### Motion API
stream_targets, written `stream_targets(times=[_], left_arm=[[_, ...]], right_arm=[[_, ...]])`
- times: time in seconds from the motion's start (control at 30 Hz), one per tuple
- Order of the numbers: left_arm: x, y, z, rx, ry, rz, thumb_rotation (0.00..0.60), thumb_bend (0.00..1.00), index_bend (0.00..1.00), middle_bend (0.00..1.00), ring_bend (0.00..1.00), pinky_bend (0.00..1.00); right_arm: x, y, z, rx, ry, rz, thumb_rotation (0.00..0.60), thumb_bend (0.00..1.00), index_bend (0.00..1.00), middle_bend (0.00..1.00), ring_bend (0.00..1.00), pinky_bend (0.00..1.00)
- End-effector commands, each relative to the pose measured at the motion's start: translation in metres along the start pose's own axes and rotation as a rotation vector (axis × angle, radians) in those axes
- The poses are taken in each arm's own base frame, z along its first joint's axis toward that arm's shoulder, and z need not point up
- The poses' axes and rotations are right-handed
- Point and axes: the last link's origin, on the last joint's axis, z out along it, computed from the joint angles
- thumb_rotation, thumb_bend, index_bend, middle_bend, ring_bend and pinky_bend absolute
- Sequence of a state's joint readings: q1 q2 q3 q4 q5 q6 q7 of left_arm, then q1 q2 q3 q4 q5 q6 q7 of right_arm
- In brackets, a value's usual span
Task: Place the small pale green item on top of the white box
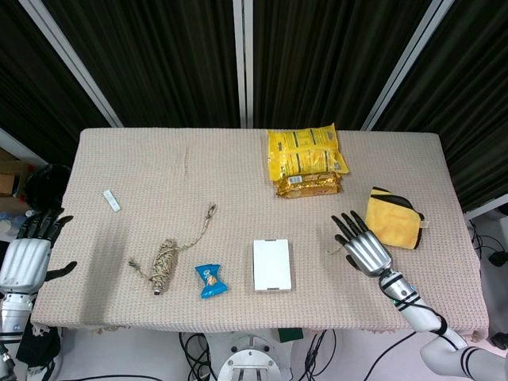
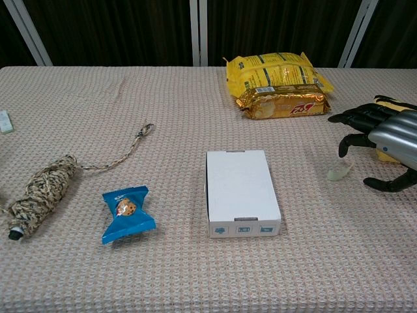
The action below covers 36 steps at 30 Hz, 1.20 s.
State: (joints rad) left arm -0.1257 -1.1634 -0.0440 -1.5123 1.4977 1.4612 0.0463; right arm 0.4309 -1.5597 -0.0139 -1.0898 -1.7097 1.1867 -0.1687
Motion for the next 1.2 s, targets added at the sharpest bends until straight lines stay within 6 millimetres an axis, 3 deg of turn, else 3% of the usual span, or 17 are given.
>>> stream_targets(times=[0.03,0.37,0.8,1.2], left_arm=[[0.000,0.000,0.000,0.001,0.000,0.001,0.600,0.06,0.19,0.10,0.06,0.13],[-0.002,-0.001,0.001,0.009,-0.017,-0.001,0.600,0.06,0.19,0.10,0.06,0.14],[-0.001,-0.003,0.000,0.019,-0.017,0.003,0.600,0.06,0.19,0.10,0.06,0.14],[-0.001,-0.003,0.000,0.017,-0.016,0.001,0.600,0.06,0.19,0.10,0.06,0.13]], right_arm=[[-0.001,-0.003,0.004,0.011,0.016,0.013,0.600,0.29,0.38,0.00,0.00,0.00],[-0.004,-0.004,0.010,0.021,0.037,0.032,0.600,0.30,0.44,0.00,0.00,0.00],[-0.012,-0.005,0.015,0.019,0.022,0.038,0.600,0.41,0.49,0.01,0.00,0.00],[-0.013,-0.006,0.016,0.020,0.034,0.047,0.600,0.41,0.51,0.00,0.00,0.00]])
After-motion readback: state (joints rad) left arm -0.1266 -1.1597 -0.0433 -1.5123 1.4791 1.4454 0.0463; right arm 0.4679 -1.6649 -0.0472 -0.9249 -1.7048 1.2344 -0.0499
